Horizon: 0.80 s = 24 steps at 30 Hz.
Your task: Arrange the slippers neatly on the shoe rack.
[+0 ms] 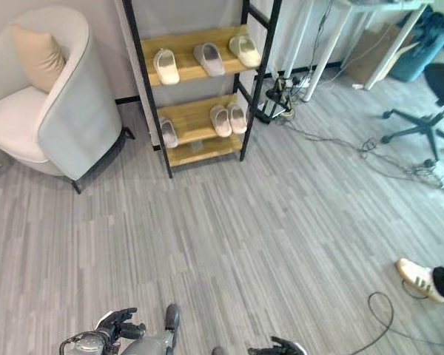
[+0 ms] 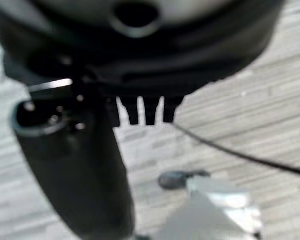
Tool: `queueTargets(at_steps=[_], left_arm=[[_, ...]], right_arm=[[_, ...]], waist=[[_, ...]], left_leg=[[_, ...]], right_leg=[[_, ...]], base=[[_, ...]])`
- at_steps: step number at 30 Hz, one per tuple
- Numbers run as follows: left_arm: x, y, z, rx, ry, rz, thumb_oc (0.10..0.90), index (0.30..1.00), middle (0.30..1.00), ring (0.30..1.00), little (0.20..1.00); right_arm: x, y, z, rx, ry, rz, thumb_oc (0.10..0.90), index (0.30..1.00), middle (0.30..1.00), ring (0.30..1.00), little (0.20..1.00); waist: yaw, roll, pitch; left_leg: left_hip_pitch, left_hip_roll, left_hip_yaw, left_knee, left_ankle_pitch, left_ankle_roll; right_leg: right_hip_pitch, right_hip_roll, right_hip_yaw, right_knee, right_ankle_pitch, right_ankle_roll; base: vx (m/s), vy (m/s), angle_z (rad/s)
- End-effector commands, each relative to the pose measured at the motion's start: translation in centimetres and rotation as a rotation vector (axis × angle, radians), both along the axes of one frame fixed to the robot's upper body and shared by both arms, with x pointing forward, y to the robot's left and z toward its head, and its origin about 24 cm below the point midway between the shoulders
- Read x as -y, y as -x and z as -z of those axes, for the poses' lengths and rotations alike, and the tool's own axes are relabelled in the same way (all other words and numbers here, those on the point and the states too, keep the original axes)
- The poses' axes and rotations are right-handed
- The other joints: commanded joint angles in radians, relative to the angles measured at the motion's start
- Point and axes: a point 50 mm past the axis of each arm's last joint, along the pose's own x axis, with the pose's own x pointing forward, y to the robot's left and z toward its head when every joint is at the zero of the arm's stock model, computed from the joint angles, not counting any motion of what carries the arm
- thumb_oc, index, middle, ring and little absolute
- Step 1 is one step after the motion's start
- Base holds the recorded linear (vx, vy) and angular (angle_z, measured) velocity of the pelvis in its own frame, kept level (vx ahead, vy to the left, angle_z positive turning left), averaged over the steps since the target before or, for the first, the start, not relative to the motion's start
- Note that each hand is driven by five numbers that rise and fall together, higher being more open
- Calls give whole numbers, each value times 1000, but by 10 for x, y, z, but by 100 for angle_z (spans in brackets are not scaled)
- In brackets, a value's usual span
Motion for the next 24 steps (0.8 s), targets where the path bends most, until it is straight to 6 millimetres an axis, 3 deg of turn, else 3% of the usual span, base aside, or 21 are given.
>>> queueTargets(at_steps=[1,3,5,6,7,8,9,10,11,12,13,14,16,20,21,22,23,24], left_arm=[[-9,24,5,-74,-59,31,800,900,900,900,900],[-11,16,2,-47,-75,46,800,900,900,900,900],[-12,2,-2,-10,-109,82,800,900,900,900,900],[-12,-6,-5,11,-125,104,800,900,900,900,900],[-11,-17,-9,43,-147,134,800,900,900,900,900],[-11,-17,-9,43,-147,134,800,900,900,900,900],[-12,-21,-11,54,-150,132,800,900,900,900,900],[-12,-23,-12,63,-148,118,800,900,900,900,900],[-12,-23,-12,62,-148,118,800,900,900,900,900],[-12,-22,-11,58,-144,112,800,900,900,900,900],[-10,-20,-9,44,-140,114,800,900,900,900,900],[-9,-20,-9,44,-140,114,800,900,900,900,900],[-4,-15,-6,18,-137,135,800,900,900,900,900],[0,-6,-1,-15,-124,144,800,900,900,900,900],[-1,9,4,-65,-127,150,800,900,900,900,900],[-1,9,4,-65,-127,150,800,900,900,900,900],[-1,22,7,-100,-124,138,800,900,900,900,900],[-1,22,7,-100,-123,138,800,900,900,900,900]], right_arm=[[16,25,0,-76,51,-46,800,900,900,900,900],[13,21,0,-67,43,-57,800,900,900,900,900],[10,-1,-4,-12,49,-100,800,900,900,900,900],[9,-16,-7,32,57,-138,800,900,900,900,900],[8,-38,-14,105,88,-191,800,900,900,900,900],[8,-38,-14,105,89,-191,800,900,900,900,900],[10,-43,-17,121,106,-204,800,900,900,900,900],[15,-44,-18,127,130,-202,800,900,900,900,900],[15,-43,-18,127,130,-202,800,900,900,900,900],[19,-40,-18,116,142,-187,800,900,900,900,900],[25,-31,-17,88,156,-162,800,900,900,900,900],[25,-31,-17,88,156,-162,800,900,900,900,900],[31,-16,-14,36,162,-120,800,900,900,900,900],[30,-4,-10,-8,148,-104,800,900,900,900,900],[29,6,-7,-42,142,-99,800,900,900,900,900],[29,7,-7,-42,142,-100,800,900,900,900,900],[26,10,-6,-59,130,-119,800,900,900,900,900],[27,10,-6,-59,130,-119,800,900,900,900,900]], waist=[[28,-21,-78],[34,-31,-87],[30,-25,-72],[22,-12,-61],[9,23,-39],[7,22,-37],[2,36,-32],[-12,49,-27],[-15,49,-23],[-22,55,-28],[-42,47,-29],[-43,49,-24],[-77,43,-24],[-105,62,-25],[-104,47,-45],[-104,48,-45],[-102,56,-57],[-103,57,-56]], left_leg=[[-160,16,-24,187,-84,-31],[-145,14,-7,191,-117,-16],[-122,18,9,193,-147,3],[-106,24,11,194,-158,6],[-43,45,17,175,-175,15],[-42,43,15,175,-175,15],[-14,52,21,162,-183,16],[37,51,9,143,-201,12],[42,50,7,143,-202,12],[58,50,0,141,-215,8],[96,36,-19,141,-244,-1],[102,37,-20,141,-247,-1],[165,36,-56,130,-288,-21],[235,68,-86,111,-315,-44],[265,76,-102,120,-341,-56],[267,77,-102,120,-342,-56],[290,122,-119,170,-315,-88],[290,124,-120,170,-316,-89]], right_leg=[[15,60,11,83,-8,37],[-17,49,8,150,27,74],[-96,29,-28,299,121,146],[-137,19,-65,374,160,175],[-229,-18,-153,494,220,197],[-228,-20,-155,498,217,197],[-258,-46,-198,498,220,183],[-280,-75,-250,439,173,150],[-276,-76,-252,441,170,149],[-294,-71,-256,392,123,127],[-304,-66,-224,274,107,113],[-296,-65,-226,271,106,113],[-354,-67,-130,96,164,123],[-413,-66,-96,52,207,141],[-383,-67,-96,60,215,129],[-381,-66,-96,61,214,128],[-372,-38,-100,110,203,106],[-371,-37,-102,112,202,105]], base=[[298,112,-17],[246,108,-15],[204,128,-43],[250,194,-50],[180,146,-32],[212,136,-30],[303,49,-19],[307,48,-20],[354,13,-6],[378,-94,2],[380,-92,23],[376,-150,37],[352,-183,33],[360,-253,59],[204,-226,55],[413,-450,51],[218,-228,27],[296,-336,23]])
